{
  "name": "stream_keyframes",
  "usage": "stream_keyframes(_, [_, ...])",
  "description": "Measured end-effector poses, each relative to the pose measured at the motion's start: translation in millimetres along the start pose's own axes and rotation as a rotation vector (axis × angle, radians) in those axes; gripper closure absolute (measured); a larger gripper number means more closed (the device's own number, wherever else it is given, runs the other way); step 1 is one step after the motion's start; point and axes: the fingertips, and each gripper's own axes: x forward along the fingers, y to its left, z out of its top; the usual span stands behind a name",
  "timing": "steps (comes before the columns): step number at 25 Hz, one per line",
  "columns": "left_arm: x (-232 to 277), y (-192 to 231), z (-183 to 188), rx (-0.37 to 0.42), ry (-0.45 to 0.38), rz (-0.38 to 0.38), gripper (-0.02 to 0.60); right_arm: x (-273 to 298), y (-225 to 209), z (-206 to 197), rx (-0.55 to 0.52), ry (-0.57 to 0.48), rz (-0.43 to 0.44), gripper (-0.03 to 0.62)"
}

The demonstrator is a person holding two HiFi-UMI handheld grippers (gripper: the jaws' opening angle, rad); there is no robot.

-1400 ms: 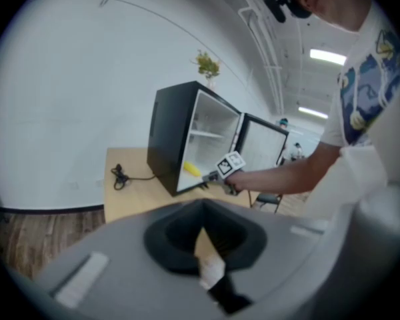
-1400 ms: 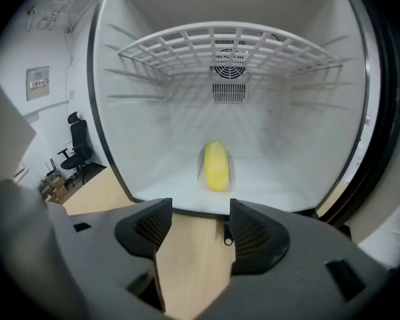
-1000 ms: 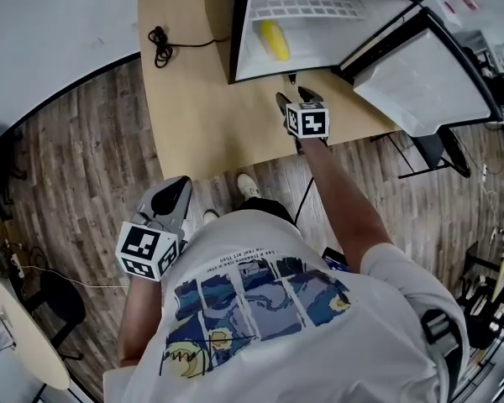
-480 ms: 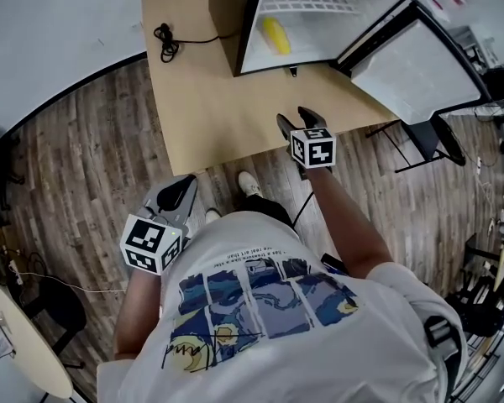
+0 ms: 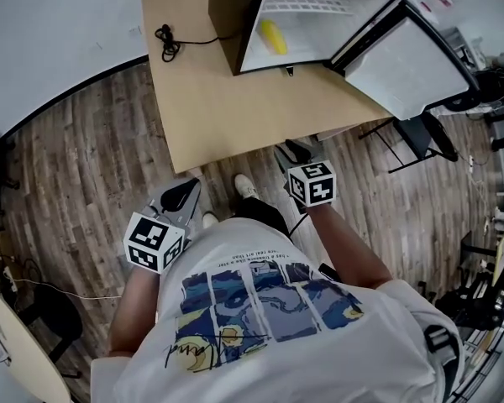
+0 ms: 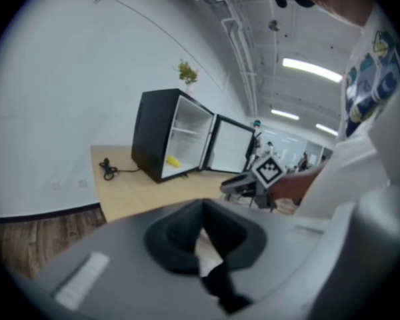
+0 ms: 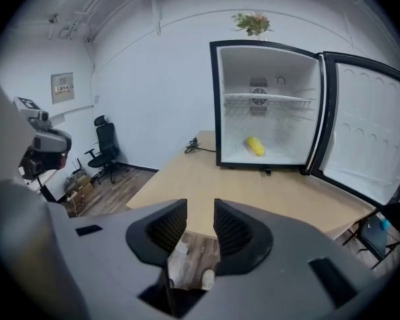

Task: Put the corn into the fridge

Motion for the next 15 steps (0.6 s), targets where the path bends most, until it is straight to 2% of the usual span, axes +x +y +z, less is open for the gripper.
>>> stream_keyframes(5, [-5, -7, -7, 0.005, 0.002, -0.014, 0.572, -22, 36, -9, -0.023, 0.008, 0.066, 0.544])
stream_keyframes(15, [-20, -6, -11, 0.014, -0.005, -0.001, 0.572, -38, 65, -3, -0.075, -0.010, 0.103, 0.566])
